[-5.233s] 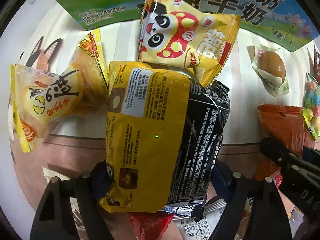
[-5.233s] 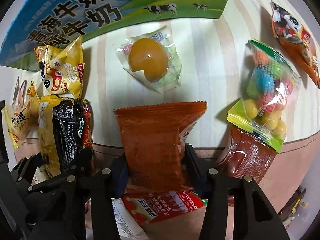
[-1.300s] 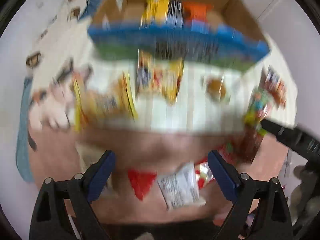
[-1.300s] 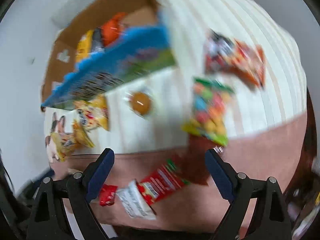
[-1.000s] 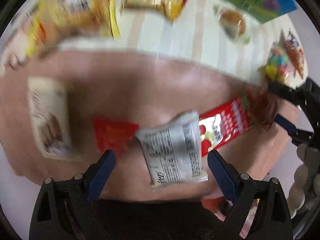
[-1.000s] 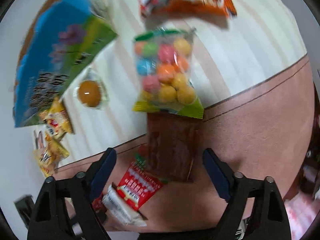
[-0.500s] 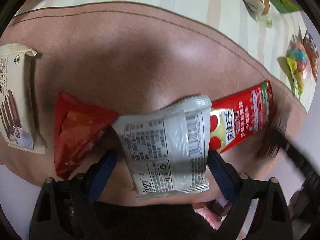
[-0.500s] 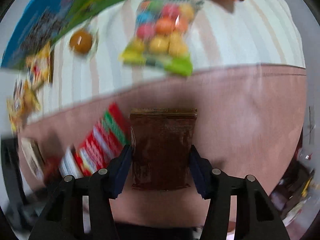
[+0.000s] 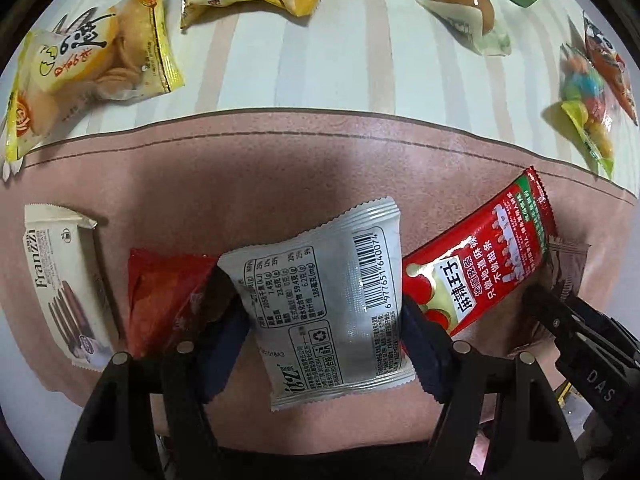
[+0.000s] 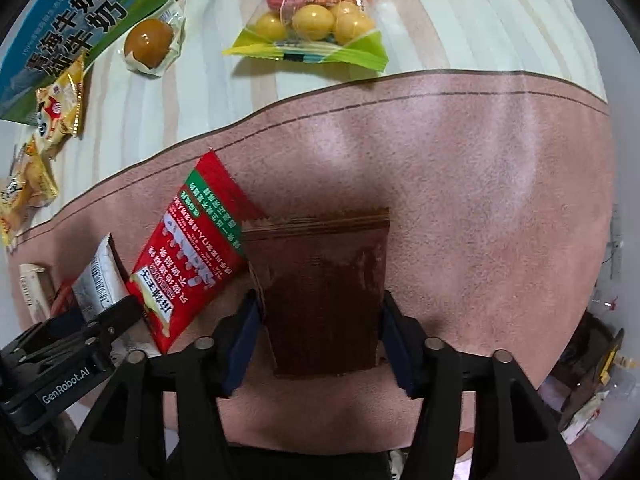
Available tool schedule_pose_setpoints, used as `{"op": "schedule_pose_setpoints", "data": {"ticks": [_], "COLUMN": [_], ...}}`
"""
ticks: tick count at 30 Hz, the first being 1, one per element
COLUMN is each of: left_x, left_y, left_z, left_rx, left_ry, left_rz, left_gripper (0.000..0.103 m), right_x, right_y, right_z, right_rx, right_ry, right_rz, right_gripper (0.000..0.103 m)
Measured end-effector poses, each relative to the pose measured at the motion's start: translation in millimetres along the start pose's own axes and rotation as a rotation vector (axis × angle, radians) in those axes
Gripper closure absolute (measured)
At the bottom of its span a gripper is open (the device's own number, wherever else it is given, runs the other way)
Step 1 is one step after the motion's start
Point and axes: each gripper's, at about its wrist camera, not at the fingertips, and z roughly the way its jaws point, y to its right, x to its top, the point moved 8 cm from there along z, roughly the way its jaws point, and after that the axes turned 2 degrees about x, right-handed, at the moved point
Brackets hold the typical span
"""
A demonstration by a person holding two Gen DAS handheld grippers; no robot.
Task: Organize snacks
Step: 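Carry both packets into the box and release them beside the others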
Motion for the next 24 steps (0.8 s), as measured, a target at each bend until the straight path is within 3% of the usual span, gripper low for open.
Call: {"op": "schedule_pose_setpoints", "data": {"ticks": [5, 11, 16, 21, 24], "left_x": [-4.0, 18.9, 58.0, 88.0, 123.9], "left_y": [12.3, 21.8, 18.1, -2.1, -5.4], "left_z": [-22.7, -101.4, -171.0, -190.4, -209.1], "left_rx": [0.01, 0.021, -0.005, 0.003, 0.008], "left_ry": [0.057, 0.23, 0.362, 0.468, 0.503], "left_rz": [0.048, 0.114, 0.112, 0.094, 0.079], "left_gripper": [0.031, 0.031, 0.031, 0.031, 0.031], "right_x": [-8.2, 3.0, 40.1, 91.8, 124.3], "right_y": [-4.7, -21.2, -66.9, -99.6, -117.5], "right_z": [-12.7, -63.7, -129.7, -183.1, -200.2], "right_rx": [0.033, 0.144, 0.246, 0.312, 0.322], "right_ry": [0.029, 0.099, 0.188, 0.285, 0.321], "right_rz": [0.003, -0.015, -0.058, -0.09, -0.102], "right_gripper": [0.045, 0.045, 0.045, 0.045, 0.045]}}
